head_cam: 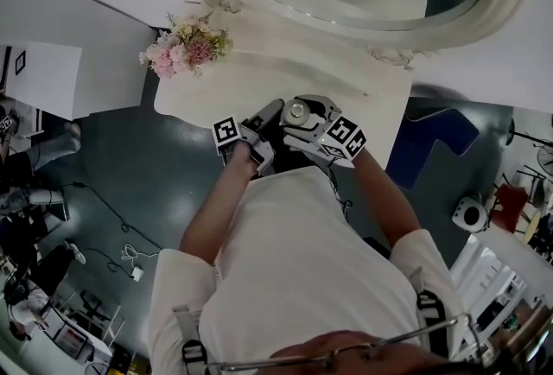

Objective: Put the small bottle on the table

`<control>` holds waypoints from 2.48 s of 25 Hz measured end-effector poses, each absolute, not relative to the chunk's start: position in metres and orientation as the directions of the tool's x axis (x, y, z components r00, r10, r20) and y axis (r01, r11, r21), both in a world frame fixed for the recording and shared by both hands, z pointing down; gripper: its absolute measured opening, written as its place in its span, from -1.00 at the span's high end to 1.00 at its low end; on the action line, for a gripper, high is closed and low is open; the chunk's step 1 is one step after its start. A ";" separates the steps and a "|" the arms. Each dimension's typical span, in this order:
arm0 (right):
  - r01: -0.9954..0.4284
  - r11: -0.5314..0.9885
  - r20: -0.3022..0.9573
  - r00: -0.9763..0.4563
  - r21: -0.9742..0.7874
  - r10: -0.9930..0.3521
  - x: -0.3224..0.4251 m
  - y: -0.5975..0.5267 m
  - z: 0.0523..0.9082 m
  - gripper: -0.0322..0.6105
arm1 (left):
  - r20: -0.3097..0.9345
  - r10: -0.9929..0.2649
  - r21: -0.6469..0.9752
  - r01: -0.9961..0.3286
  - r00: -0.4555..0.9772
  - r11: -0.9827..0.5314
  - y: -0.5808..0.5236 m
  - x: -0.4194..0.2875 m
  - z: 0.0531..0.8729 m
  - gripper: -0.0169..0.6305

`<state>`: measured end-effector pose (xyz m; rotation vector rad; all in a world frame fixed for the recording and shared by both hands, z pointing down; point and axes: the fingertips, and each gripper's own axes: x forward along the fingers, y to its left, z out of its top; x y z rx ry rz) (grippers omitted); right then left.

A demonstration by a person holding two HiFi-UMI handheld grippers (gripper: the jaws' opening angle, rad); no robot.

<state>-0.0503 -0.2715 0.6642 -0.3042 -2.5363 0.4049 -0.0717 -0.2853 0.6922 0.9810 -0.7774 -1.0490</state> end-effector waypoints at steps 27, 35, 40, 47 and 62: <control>-0.189 0.925 0.631 -0.773 -0.330 0.067 -0.085 -0.346 0.855 -0.16 | 0.132 -0.943 0.907 0.347 0.305 0.239 -0.268 -0.078 0.739 0.01; -0.190 0.947 0.651 -0.759 -0.259 0.026 -0.092 -0.348 0.875 -0.16 | 0.134 -0.928 0.898 0.353 0.347 0.262 -0.265 -0.061 0.744 0.02; -0.172 0.960 0.647 -0.762 -0.222 0.013 -0.094 -0.348 0.874 -0.16 | 0.127 -0.929 0.899 0.355 0.349 0.256 -0.264 -0.056 0.744 0.02; -0.157 0.972 0.668 -0.744 -0.178 0.002 -0.086 -0.340 0.877 -0.17 | 0.136 -0.925 0.898 0.351 0.355 0.266 -0.255 -0.048 0.744 0.02; -0.173 0.957 0.635 -0.772 -0.232 0.014 -0.069 -0.340 0.831 -0.19 | 0.114 -0.940 0.921 0.320 0.322 0.221 -0.238 -0.052 0.716 0.02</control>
